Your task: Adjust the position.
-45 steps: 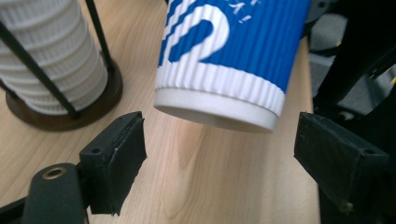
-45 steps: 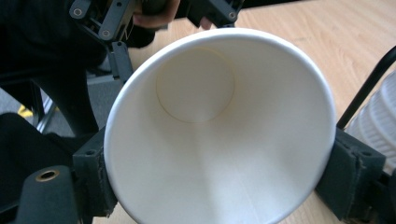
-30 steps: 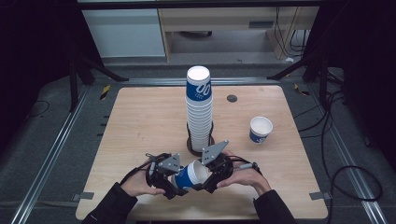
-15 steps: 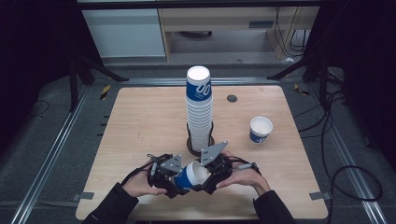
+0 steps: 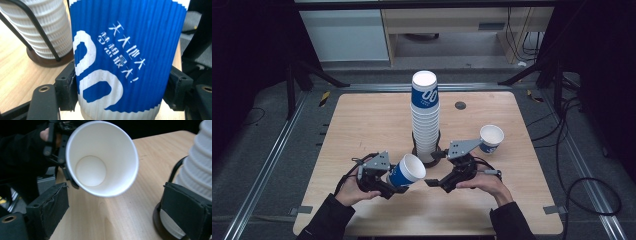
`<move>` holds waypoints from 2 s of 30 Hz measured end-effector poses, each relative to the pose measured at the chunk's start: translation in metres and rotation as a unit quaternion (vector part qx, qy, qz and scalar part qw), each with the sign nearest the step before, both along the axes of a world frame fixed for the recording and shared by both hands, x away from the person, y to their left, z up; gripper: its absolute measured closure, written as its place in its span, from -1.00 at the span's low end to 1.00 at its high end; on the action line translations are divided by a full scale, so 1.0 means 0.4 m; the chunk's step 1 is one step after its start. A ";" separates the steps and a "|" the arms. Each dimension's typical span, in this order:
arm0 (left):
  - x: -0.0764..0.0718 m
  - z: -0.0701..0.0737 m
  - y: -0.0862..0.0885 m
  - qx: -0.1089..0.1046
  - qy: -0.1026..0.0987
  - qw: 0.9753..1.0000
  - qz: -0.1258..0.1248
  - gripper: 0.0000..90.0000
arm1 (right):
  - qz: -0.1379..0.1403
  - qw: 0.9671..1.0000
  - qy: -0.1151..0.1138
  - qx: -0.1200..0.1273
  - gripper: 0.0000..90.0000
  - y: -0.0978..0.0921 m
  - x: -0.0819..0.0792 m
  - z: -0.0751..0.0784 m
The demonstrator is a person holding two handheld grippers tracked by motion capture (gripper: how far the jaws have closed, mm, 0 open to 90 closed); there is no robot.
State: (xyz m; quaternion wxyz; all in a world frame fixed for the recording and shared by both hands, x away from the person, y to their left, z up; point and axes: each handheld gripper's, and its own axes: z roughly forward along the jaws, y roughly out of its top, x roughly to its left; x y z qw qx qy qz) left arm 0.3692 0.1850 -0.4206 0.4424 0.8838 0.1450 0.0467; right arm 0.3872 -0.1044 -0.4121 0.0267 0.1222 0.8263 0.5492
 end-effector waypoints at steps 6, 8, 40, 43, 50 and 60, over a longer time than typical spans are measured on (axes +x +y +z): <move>-0.009 0.009 -0.006 -0.018 -0.008 1.000 0.001 -0.40 | 0.012 1.000 0.016 0.014 -0.84 0.009 -0.001 -0.004; -0.012 0.011 -0.009 -0.020 -0.013 1.000 0.002 -0.40 | 0.018 0.999 0.021 0.017 -0.83 0.017 -0.003 -0.006; -0.039 0.002 -0.060 -0.014 -0.024 1.000 -0.013 -0.47 | 0.051 0.996 0.046 0.063 -0.56 0.069 -0.019 -0.022; -0.032 -0.003 -0.051 -0.015 -0.020 1.000 -0.005 -0.49 | 0.036 0.996 0.035 0.067 -0.56 0.046 -0.016 -0.006; -0.002 -0.006 0.003 -0.019 -0.011 0.999 0.038 -0.53 | -0.024 0.998 0.014 0.056 -0.56 -0.034 0.000 0.015; 0.041 0.000 0.083 -0.038 -0.005 0.990 0.138 -0.60 | -0.101 0.995 0.012 0.023 -0.56 -0.116 0.008 0.012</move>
